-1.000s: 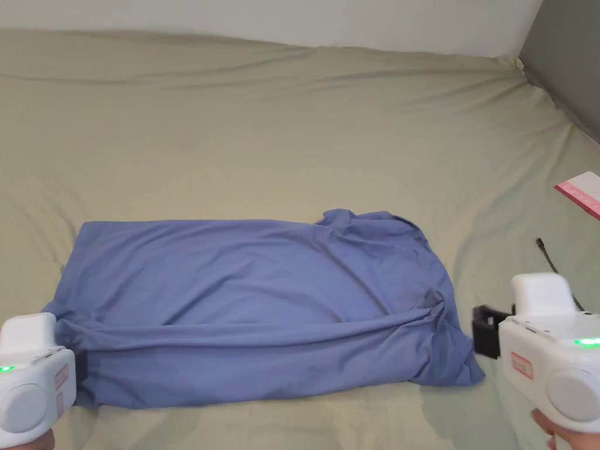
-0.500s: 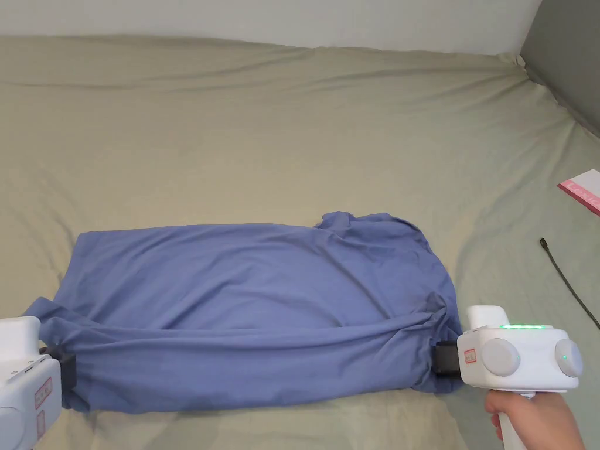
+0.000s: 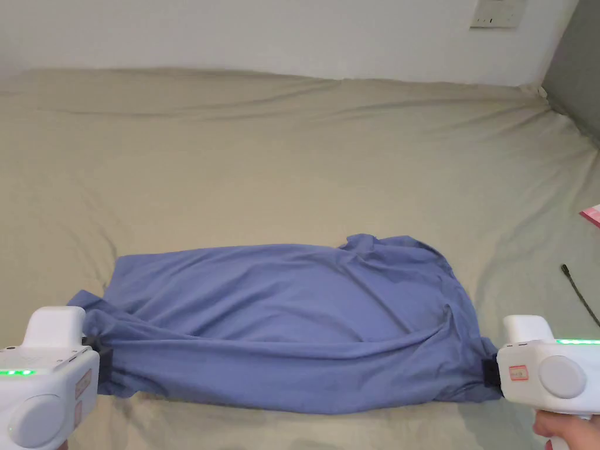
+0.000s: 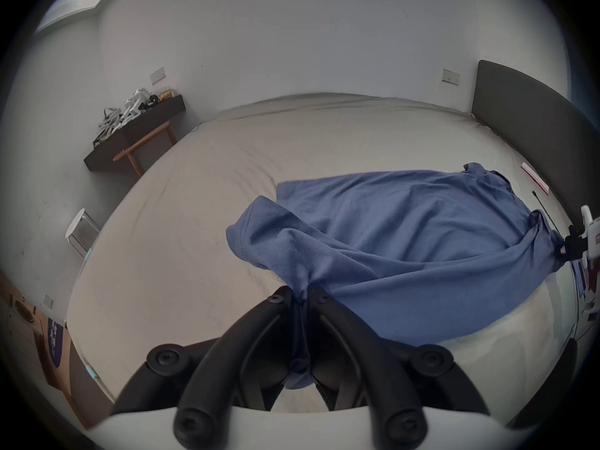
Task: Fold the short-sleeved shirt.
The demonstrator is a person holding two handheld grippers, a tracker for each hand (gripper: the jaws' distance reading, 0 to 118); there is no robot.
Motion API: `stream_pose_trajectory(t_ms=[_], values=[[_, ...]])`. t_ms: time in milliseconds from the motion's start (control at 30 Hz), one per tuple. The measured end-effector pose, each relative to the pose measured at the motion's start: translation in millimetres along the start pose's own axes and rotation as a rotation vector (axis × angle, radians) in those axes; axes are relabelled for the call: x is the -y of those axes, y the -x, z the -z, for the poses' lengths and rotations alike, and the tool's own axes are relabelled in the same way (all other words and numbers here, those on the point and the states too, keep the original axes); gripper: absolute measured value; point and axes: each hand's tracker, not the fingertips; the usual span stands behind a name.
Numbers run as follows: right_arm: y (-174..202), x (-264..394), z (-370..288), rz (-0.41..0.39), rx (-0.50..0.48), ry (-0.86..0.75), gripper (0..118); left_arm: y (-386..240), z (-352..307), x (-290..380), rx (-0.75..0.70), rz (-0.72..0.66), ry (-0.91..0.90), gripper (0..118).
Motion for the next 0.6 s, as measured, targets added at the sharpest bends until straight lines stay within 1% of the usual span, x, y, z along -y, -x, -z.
stream_pose_trajectory(t_ms=[67, 133, 200, 267, 400, 467, 600], values=[[-1.9, 0.4, -26.9, 0.013, -0.031, -0.006, 5, 7.2, -13.9, -2.2, 0.003, 0.005, -0.008, 8], [-3.5, 5.7, -50.2, 0.016, -0.034, -0.005, 5, 12.9, -27.4, -1.2, 0.003, 0.012, -0.005, 8], [-7.3, 16.7, -69.6, 0.021, -0.039, -0.004, 5, 18.9, -40.6, 6.0, 0.0, 0.052, 0.022, 8], [-10.0, 31.4, -82.4, 0.022, -0.049, 0.025, 5, 24.2, -46.8, 20.5, 0.011, 0.065, 0.064, 8], [-17.6, 67.2, -74.4, 0.033, -0.049, 0.113, 5, 27.3, -36.4, 66.8, 0.034, 0.064, 0.183, 8], [-21.0, 85.5, -57.4, 0.048, -0.054, 0.161, 5, 24.5, -24.2, 90.8, 0.044, 0.083, 0.239, 8], [-18.4, 111.4, -23.5, 0.049, -0.033, 0.221, 5, 21.0, 5.8, 123.4, 0.046, 0.098, 0.317, 8]])
